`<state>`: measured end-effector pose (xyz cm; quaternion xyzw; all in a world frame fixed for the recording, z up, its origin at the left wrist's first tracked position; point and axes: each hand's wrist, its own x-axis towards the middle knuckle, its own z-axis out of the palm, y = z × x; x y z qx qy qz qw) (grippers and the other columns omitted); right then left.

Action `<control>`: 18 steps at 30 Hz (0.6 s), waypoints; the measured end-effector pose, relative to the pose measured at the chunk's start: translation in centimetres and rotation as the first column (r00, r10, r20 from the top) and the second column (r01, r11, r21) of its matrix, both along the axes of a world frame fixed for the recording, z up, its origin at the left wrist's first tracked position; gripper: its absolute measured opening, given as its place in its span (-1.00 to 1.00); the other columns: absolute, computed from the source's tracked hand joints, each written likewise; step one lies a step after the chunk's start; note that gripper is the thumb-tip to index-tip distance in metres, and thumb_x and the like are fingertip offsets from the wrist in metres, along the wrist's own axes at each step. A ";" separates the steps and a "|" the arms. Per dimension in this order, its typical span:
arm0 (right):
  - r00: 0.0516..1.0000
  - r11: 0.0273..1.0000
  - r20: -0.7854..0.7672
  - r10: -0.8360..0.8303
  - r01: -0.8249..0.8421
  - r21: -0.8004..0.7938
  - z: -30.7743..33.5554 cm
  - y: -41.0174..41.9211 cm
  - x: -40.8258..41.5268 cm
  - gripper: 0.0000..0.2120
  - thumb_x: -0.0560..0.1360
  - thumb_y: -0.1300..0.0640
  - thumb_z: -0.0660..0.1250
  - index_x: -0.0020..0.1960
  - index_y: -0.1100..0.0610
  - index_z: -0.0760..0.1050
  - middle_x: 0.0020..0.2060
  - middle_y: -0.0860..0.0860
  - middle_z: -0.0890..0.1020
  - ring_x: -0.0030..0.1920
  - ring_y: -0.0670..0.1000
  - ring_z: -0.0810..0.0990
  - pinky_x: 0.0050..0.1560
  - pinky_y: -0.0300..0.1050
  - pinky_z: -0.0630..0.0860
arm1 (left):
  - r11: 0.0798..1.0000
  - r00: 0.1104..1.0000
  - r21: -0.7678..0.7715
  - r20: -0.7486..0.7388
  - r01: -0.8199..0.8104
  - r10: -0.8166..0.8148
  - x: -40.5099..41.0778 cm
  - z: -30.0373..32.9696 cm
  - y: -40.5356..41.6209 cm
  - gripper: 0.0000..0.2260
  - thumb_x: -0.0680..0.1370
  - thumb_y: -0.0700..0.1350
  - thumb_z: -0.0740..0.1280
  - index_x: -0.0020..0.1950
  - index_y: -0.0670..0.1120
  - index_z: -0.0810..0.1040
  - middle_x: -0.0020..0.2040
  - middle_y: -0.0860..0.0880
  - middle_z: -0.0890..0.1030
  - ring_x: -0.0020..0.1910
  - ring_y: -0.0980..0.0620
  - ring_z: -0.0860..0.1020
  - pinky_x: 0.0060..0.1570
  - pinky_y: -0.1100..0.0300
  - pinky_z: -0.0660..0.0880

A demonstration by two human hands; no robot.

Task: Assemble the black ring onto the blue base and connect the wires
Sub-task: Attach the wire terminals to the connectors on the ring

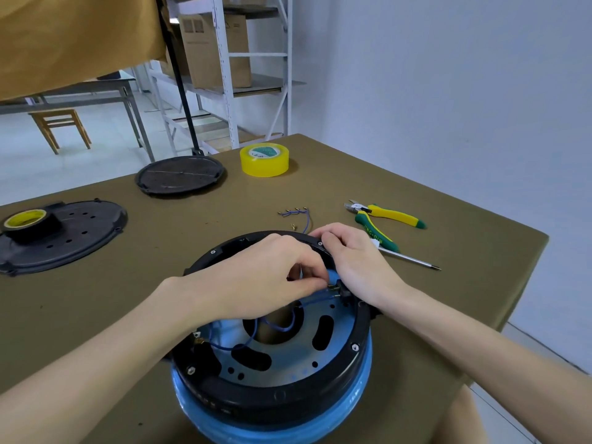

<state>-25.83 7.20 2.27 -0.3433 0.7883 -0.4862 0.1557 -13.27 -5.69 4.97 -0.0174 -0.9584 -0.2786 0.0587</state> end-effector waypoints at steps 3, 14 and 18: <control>1.000 1.000 -0.005 0.004 -0.004 0.003 0.1 0.1 0.1 -0.70 0.72 0.16 0.11 0.08 0.06 0.62 -0.01 0.14 0.70 0.06 0.20 0.61 0.05 0.00 0.49 | 0.999 1.000 0.035 -0.015 0.009 -0.009 0.1 0.0 -0.1 -0.89 0.61 -0.06 0.42 -0.07 0.09 0.72 -0.15 0.22 0.66 -0.16 0.13 0.60 -0.10 0.25 0.51; 1.000 1.000 -0.004 0.005 -0.005 -0.010 0.0 0.0 0.1 -0.71 0.72 0.17 0.11 0.07 0.05 0.61 0.00 0.16 0.70 0.06 0.26 0.61 0.05 0.09 0.50 | 0.999 1.000 0.051 -0.001 -0.017 0.017 -0.1 -0.3 0.0 -0.86 0.60 -0.04 0.42 -0.13 0.15 0.71 -0.19 0.22 0.67 -0.25 0.13 0.61 -0.21 0.38 0.48; 1.000 1.000 -0.003 0.006 -0.006 -0.014 0.0 0.0 0.1 -0.71 0.72 0.17 0.11 0.07 0.05 0.61 0.00 0.18 0.70 0.08 0.27 0.60 0.06 0.12 0.51 | 0.998 0.999 0.059 -0.002 -0.036 0.036 0.0 -0.5 -0.1 -0.87 0.59 -0.03 0.41 -0.11 0.14 0.71 -0.18 0.20 0.69 -0.22 0.11 0.63 -0.17 0.24 0.54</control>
